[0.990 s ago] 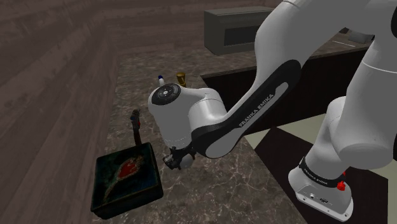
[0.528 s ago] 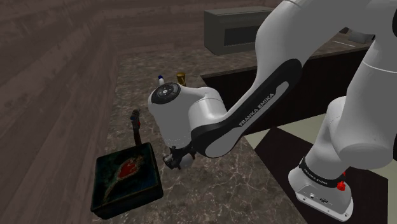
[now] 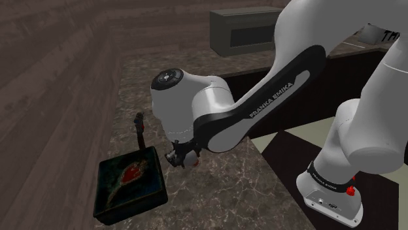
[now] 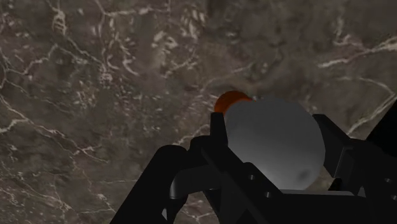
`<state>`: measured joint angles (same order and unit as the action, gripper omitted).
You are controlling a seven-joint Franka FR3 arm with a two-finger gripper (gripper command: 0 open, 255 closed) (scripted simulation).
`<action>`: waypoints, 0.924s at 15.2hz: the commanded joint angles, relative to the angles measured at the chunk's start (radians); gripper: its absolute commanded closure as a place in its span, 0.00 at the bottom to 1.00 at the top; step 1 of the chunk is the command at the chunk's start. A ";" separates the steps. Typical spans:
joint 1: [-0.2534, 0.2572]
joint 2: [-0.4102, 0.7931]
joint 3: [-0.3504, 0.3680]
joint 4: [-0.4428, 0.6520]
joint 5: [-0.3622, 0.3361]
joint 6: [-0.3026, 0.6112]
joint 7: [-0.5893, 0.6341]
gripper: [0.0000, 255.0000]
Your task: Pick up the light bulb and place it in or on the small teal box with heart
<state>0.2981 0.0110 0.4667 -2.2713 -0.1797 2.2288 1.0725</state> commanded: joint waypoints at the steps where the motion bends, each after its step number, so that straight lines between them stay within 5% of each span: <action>1: 0.000 -0.019 0.000 0.010 0.014 -0.026 -0.013 1.00; 14: 0.001 -0.109 -0.006 0.101 0.075 -0.193 -0.073 1.00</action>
<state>0.2987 -0.0919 0.4610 -2.1770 -0.1086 2.0490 1.0031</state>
